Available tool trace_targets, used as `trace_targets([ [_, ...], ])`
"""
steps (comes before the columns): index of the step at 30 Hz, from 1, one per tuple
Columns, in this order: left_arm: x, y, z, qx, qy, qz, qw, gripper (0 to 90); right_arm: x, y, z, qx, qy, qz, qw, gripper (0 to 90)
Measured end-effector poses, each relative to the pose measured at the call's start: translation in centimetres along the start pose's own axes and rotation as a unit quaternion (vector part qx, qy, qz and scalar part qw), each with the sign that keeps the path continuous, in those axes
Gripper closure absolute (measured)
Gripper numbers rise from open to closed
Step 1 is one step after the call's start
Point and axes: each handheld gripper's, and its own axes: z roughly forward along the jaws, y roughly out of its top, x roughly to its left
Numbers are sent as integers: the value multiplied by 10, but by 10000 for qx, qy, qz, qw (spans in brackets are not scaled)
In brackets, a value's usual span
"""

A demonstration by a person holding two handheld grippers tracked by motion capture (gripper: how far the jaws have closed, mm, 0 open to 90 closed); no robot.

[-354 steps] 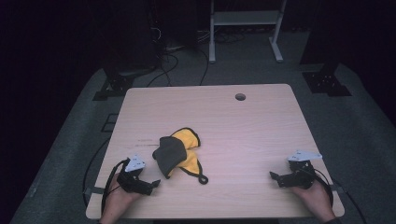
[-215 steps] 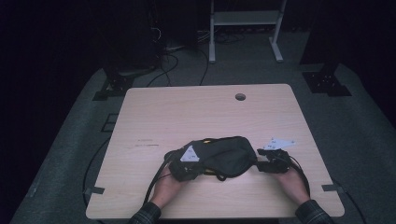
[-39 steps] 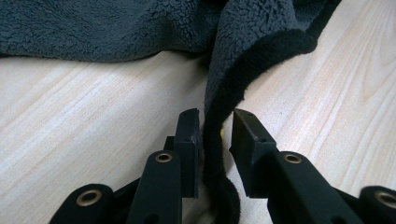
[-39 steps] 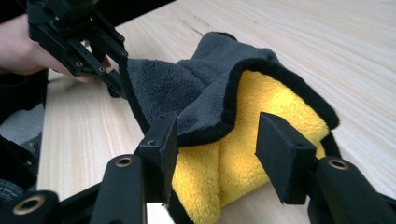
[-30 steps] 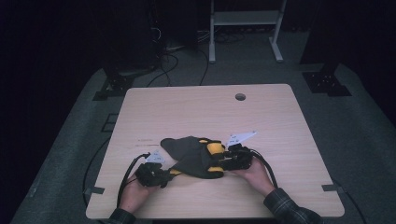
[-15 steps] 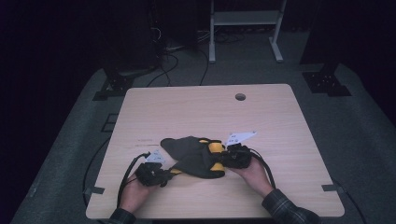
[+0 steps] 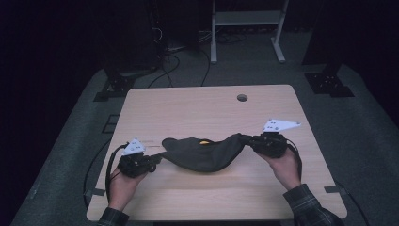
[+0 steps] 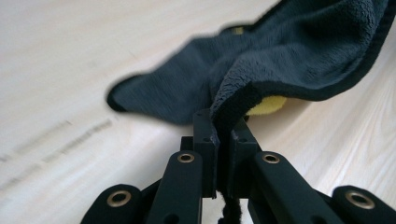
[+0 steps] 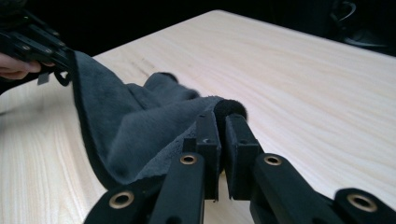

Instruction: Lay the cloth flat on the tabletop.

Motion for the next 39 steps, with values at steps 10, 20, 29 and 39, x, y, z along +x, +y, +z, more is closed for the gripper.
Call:
trace_targets([
  [10,9,51,-38,-840,255,162,9960,848,-5,35,-51,-765,-441,-219,9959,855],
  [20,-5,124,-77,-1724,449,701,9815,848,-1,79,-101,-1551,-769,-503,9836,856],
  [29,-8,139,-76,-1733,459,755,9809,847,9,86,-120,-1810,-842,-654,9777,855],
  [39,36,167,-32,-1656,602,447,9833,848,-37,97,-80,-1444,-1167,-380,9819,855],
])
